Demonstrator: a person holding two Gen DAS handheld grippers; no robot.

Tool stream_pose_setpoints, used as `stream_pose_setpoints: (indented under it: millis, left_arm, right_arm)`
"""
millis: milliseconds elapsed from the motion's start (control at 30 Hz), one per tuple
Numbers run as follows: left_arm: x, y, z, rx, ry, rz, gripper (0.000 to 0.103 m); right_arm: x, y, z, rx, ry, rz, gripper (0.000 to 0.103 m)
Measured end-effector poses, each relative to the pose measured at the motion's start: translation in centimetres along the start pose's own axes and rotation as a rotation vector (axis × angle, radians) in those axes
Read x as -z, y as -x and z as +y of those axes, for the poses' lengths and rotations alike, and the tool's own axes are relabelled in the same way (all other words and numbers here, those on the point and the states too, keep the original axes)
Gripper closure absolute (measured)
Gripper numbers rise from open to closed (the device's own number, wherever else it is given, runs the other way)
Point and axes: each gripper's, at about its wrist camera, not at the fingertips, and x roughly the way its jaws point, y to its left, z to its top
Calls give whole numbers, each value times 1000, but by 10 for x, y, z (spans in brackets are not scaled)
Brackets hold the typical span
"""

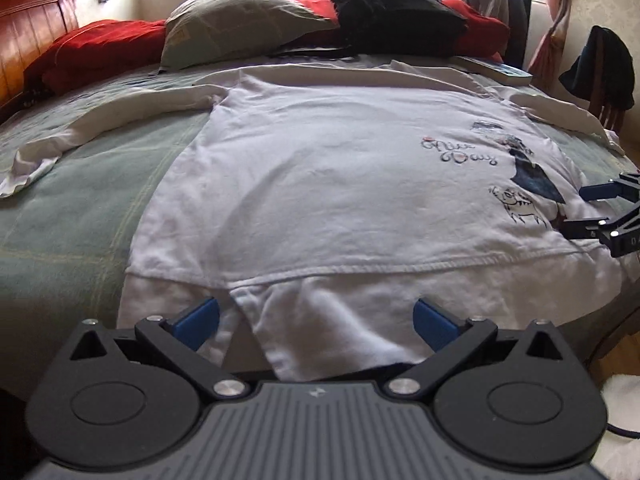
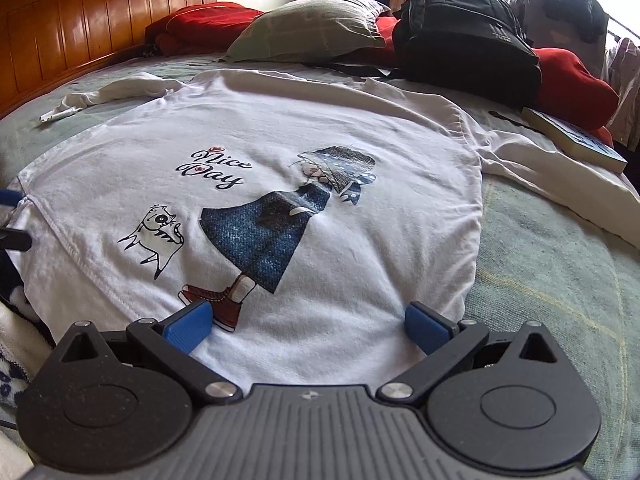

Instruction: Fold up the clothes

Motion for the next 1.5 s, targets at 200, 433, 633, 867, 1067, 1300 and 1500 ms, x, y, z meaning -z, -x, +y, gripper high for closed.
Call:
stream_pose_setpoints:
  millis: [200,433,633,867,1067,1300,1500]
  left_arm:
    - [-15,6,-23,173,-18,-58,1]
    - [1,0,-26,176,28,33,1]
    - [-12,21,5,124,109,-44,1]
    - [-11,-6,49,-25,263,33,1]
    - [-38,11,36,-40,188,-28,1]
    - [-109,-23,-7,12,-11,-56,1]
    - [-133,-83,-34,58,-34,-12,1]
  right_arm:
    - [1,1,0,7,-8,-5,0]
    - [1,1,0,5,-11,-8,0]
    - [1,0,-1,0,-12,-10,0]
    - [2,1,-2,-10,-7,-11,0]
    - [-16,19,-14,-65,-31,-43,0]
    - [-58,9,-32,-60,-81,-96,0]
    - [-80,-27,-44,-66,-166,-41,0]
